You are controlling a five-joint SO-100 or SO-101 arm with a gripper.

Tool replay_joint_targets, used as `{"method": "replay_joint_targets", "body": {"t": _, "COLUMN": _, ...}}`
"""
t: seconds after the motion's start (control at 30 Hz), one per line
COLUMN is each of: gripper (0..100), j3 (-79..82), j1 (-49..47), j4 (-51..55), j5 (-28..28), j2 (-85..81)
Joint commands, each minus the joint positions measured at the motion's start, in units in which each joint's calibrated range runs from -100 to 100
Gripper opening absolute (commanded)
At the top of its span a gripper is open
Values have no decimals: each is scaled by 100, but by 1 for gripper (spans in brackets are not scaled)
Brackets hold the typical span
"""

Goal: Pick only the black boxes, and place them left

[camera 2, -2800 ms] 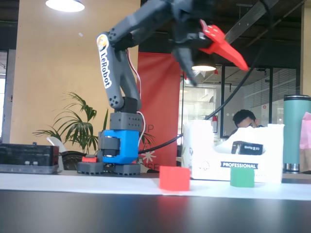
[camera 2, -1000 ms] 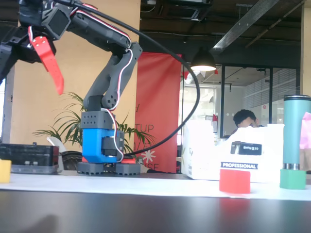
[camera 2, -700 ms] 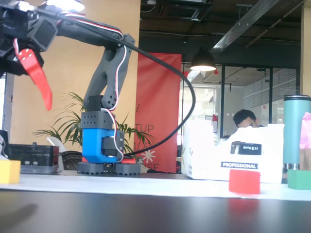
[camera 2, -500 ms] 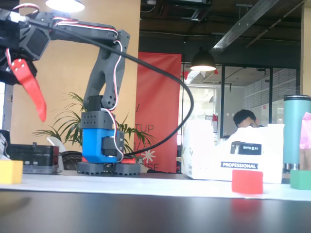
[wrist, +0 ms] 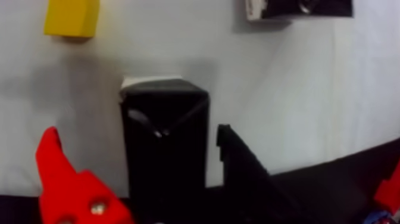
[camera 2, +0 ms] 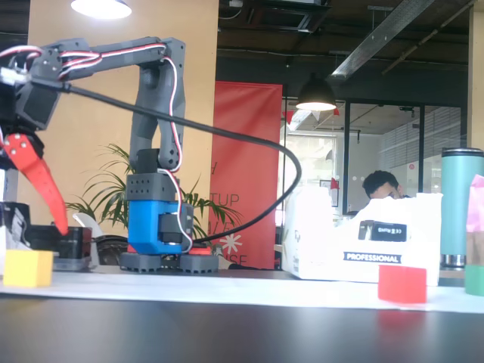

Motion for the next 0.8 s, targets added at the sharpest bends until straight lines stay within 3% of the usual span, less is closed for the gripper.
{"method": "replay_joint_targets", "body": {"t": 0.0, "gripper": 40, "j3": 110, "j1": -479, "j4": -90, "j5": 8, "j2": -61}}
{"method": "replay_joint_targets", "body": {"t": 0.27, "gripper": 17, "j3": 739, "j1": -1293, "j4": -82, "j5": -113, "j2": -69}}
{"method": "replay_joint_targets", "body": {"t": 0.53, "gripper": 15, "j3": 535, "j1": -2636, "j4": -34, "j5": -1413, "j2": -416}}
{"method": "replay_joint_targets", "body": {"t": 0.77, "gripper": 15, "j3": 589, "j1": -3745, "j4": 69, "j5": -2045, "j2": -1333}}
